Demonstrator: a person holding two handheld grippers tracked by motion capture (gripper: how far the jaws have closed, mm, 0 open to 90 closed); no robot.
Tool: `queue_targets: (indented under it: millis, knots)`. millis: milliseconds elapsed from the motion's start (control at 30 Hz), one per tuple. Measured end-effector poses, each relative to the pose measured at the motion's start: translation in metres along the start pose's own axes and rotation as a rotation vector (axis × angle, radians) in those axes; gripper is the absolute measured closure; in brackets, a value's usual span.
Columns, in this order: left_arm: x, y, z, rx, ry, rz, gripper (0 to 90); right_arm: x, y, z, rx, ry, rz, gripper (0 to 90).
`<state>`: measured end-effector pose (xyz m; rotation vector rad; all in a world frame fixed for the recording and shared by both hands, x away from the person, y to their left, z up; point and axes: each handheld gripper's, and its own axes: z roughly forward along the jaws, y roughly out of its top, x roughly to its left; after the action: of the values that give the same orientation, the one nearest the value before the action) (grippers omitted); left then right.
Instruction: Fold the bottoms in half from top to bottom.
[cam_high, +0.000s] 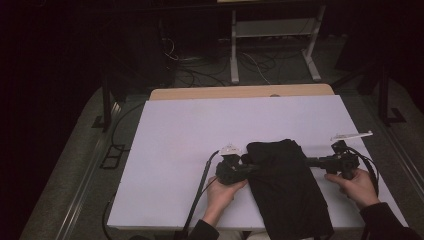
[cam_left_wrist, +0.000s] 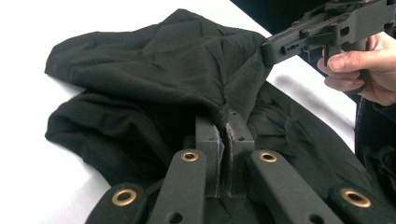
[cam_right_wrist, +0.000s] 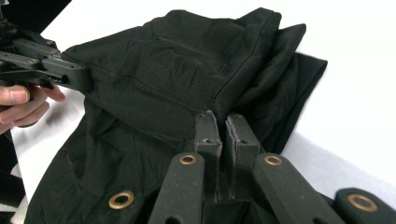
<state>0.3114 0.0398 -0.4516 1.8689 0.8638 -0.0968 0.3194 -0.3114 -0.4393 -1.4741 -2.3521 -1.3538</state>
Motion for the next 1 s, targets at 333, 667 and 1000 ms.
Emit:
queue_targets:
  millis: [333, 667, 1000]
  knots:
    - [-0.0016, -0.0038, 0.0019, 0.033, -0.005, 0.011, 85.7, -0.0013, -0.0067, 0.0015, 0.058, 0.009, 0.02, 83.0]
    - [0.0002, -0.0076, 0.0029, 0.055, 0.003, 0.014, 85.6, 0.0, -0.0103, 0.0027, 0.091, 0.011, 0.022, 81.4]
    - [0.0012, -0.0071, 0.0023, 0.053, 0.0, 0.024, 85.5, -0.0008, -0.0085, -0.0033, 0.048, 0.045, 0.021, 49.6]
